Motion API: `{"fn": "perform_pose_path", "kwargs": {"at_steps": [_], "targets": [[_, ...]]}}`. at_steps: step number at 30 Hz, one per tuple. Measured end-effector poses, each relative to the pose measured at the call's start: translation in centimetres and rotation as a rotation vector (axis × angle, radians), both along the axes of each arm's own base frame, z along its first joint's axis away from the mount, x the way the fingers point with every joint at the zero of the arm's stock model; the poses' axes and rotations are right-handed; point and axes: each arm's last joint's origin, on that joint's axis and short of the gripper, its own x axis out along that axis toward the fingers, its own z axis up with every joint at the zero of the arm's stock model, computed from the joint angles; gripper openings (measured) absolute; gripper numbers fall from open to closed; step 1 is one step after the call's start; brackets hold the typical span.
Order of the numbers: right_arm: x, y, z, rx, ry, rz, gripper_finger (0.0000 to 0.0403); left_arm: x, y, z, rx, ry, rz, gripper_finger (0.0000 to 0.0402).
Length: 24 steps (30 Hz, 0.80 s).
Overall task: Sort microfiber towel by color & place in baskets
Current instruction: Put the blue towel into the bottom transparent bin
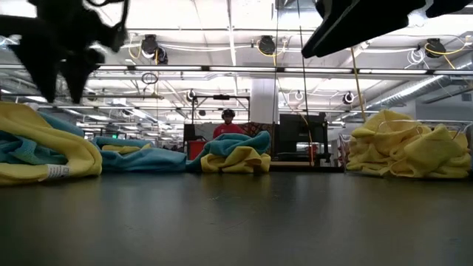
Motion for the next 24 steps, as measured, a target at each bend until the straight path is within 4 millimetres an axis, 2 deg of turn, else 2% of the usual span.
{"fn": "perform_pose_path", "kwargs": {"at_steps": [11,21,24], "targets": [[0.7,-0.8,0.2,0.048,-0.004,0.031,0.0162,-1.6,-1.7,-2.4,-0.146,0.154,-0.081,0.0279],[0.8,-0.8,0.2,0.045,-0.010,0.034,0.0162,-2.8,-1.5,-5.0,-0.050,0.206,-0.101,0.0270],[0.8,-0.8,0.2,0.045,-0.011,0.034,0.0162,-2.7,-1.5,-5.5,-0.033,0.174,-0.106,0.0249]]}}
